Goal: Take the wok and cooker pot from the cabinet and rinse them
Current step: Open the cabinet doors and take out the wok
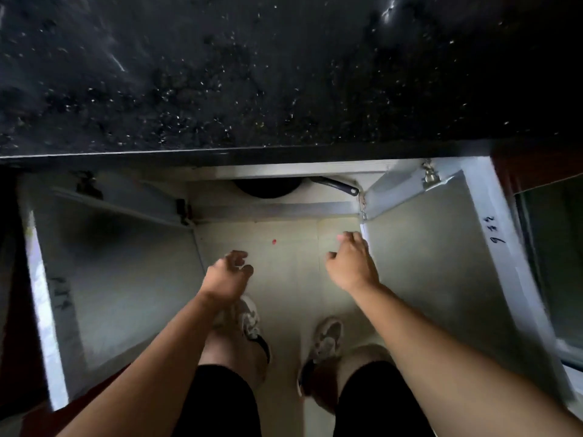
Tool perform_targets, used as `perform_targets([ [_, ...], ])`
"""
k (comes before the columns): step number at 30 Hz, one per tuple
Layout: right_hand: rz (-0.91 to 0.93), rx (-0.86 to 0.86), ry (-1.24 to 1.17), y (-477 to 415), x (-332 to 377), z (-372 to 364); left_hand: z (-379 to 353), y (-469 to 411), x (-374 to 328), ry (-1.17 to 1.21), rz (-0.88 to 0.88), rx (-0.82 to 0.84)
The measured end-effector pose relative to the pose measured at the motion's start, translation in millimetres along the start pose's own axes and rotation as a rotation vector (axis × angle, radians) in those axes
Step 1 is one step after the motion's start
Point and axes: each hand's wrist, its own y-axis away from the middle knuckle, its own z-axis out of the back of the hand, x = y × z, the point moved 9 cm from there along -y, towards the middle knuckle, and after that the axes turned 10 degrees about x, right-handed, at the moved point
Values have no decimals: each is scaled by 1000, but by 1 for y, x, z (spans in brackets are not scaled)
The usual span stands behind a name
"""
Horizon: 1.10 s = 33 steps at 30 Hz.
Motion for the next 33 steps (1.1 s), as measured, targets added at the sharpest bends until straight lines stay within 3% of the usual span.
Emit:
perform_targets([
  [4, 43, 0, -46, -111, -8, -26, 3, -112, 16, 228, -4, -18],
  [9, 71, 110, 70, -232, -16, -72, 1, -253, 48, 299, -36, -11],
  [13, 43, -68, 281, -311, -35, -83, 13, -357, 77, 370, -16, -94],
  [16, 28, -172, 356, -362, -39, -74, 33, -410, 74, 602, -67, -186],
  [20, 29, -89, 427, -418, -43, -83, 18, -456, 54, 859, -170, -49],
  [22, 21, -91, 502, -431, -46, -85, 1, -468, 49, 996, -224, 23],
  [26, 60, -204, 535, -416, -51, -82, -8, -470, 51, 1075, -261, -18],
  [33, 8, -126, 498, -308, -72, -106, -32, -389, 97, 1072, -114, -49],
])
